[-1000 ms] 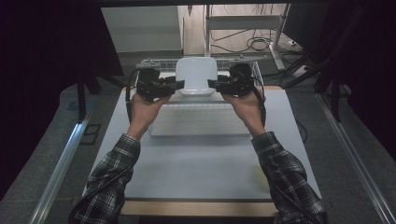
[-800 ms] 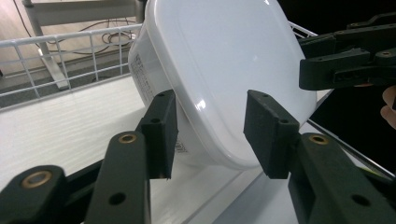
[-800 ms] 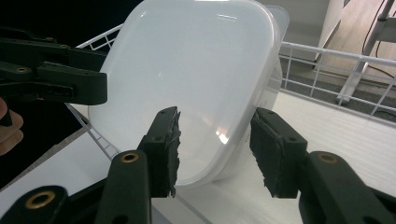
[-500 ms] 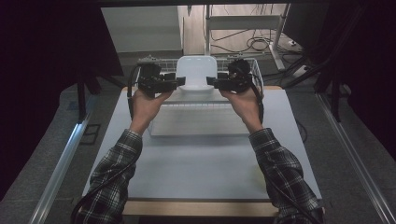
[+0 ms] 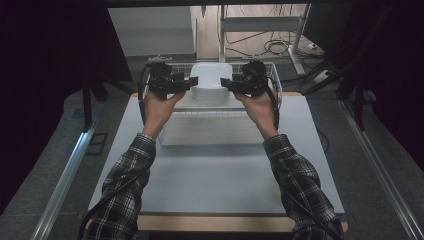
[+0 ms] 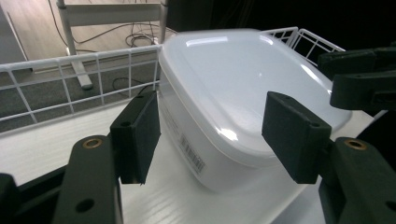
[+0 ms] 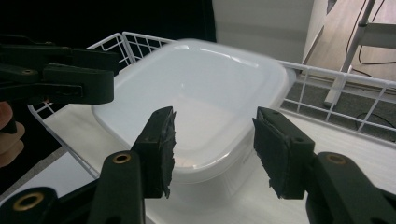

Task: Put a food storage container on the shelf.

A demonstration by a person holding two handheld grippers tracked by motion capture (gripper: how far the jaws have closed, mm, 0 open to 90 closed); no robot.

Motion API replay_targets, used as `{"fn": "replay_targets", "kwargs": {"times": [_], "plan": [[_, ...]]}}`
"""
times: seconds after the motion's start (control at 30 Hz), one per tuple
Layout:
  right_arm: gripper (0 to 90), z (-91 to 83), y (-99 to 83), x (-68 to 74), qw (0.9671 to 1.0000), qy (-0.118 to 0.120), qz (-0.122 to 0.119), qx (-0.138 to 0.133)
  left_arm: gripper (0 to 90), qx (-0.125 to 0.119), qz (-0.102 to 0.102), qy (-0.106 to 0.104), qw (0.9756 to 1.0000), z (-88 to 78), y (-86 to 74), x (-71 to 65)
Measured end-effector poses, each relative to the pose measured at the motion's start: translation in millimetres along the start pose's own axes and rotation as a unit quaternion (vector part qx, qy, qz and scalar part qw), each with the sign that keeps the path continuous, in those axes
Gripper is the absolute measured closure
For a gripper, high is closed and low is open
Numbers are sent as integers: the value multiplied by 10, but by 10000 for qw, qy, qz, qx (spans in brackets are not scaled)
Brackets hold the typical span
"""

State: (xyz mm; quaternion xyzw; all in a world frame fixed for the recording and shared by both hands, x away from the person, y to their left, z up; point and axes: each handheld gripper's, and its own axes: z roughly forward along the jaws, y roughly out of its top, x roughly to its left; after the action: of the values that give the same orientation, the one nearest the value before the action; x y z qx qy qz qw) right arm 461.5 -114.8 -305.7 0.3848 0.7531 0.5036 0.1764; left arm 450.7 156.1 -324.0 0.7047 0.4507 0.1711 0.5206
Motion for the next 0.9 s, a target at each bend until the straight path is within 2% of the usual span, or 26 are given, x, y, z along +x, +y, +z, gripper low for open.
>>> {"fn": "replay_targets", "kwargs": {"times": [0.1,0.3,0.33,0.43,0.47,0.53,0.63,0.73,0.8,0.9], "plan": [[475,10,8,-23,10000,-30,22,2,353,-39,67,56,10000,3,0,-12],[433,-52,-14,-30,9999,88,-72,-45,300,-102,181,-96,9997,-75,-18,-34],[421,-72,-19,-32,9999,114,-89,-44,287,-98,253,-155,9995,-104,-31,-41],[402,-105,-35,-35,9998,178,-78,-66,272,-135,240,-230,9994,-133,-55,-50],[400,-142,-67,-28,9996,240,-110,-72,268,-136,287,-350,9989,-166,-92,-61],[400,-155,-79,-22,9996,255,-124,-63,266,-143,307,-363,9988,-181,-113,-68],[432,-228,-162,10,9993,301,-207,-48,266,-170,349,-503,9980,-251,-214,-87],[475,-273,-229,35,9991,329,-251,-25,260,-162,409,-541,9976,-282,-263,-101],[495,-310,-282,54,9989,375,-269,-13,240,-118,560,-584,9967,-324,-344,-137],[495,-352,-346,79,9986,422,-327,15,220,-88,670,-621,9958,-365,-432,-185]]}}
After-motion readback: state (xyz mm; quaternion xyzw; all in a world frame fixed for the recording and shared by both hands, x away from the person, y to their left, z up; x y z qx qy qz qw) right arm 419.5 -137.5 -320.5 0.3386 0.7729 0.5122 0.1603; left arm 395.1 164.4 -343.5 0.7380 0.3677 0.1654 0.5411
